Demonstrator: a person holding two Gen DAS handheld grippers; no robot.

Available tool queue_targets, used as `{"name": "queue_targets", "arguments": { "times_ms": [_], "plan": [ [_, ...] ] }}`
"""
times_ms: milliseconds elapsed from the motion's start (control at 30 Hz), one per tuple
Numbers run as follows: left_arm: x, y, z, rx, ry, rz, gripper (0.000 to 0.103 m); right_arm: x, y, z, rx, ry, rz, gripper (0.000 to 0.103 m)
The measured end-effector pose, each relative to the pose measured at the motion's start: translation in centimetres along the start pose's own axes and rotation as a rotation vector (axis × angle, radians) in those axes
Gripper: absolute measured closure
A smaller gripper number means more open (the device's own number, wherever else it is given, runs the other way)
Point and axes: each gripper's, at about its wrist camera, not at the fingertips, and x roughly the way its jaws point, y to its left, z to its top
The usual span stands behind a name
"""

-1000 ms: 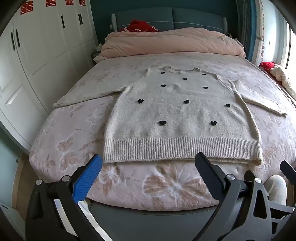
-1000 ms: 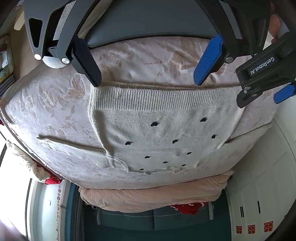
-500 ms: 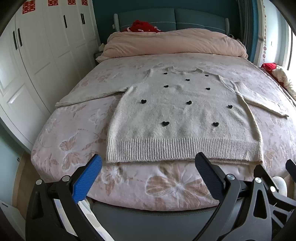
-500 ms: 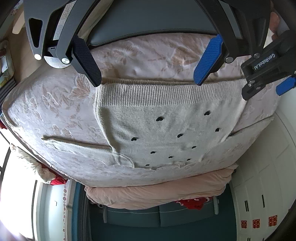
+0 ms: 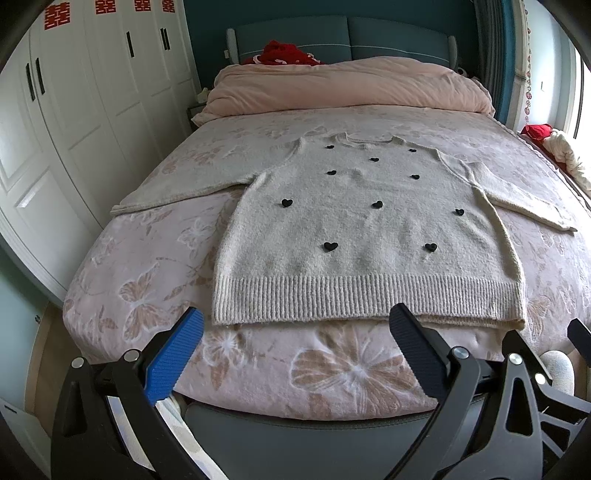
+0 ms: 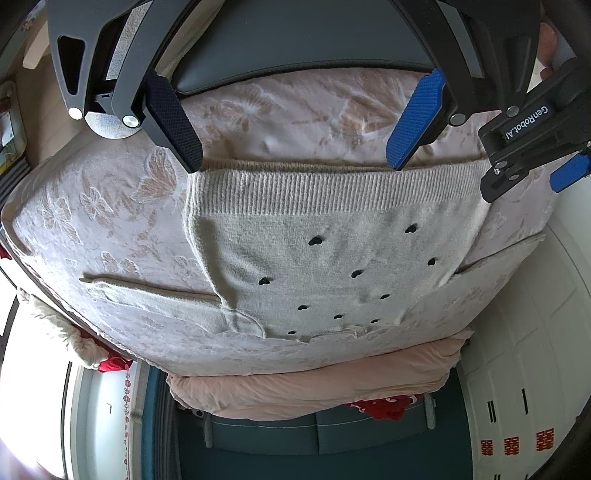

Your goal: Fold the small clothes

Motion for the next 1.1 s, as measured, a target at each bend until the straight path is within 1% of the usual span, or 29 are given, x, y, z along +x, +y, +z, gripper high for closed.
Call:
{"name": "queue_targets", "arguments": {
  "times_ms": [1100],
  "plan": [
    [0.25, 0.29, -0.2, 0.001, 0.001, 0.005, 0.005, 0.12, 0.05, -0.17, 0.008, 0.009, 0.004, 0.005]
  ]
}}
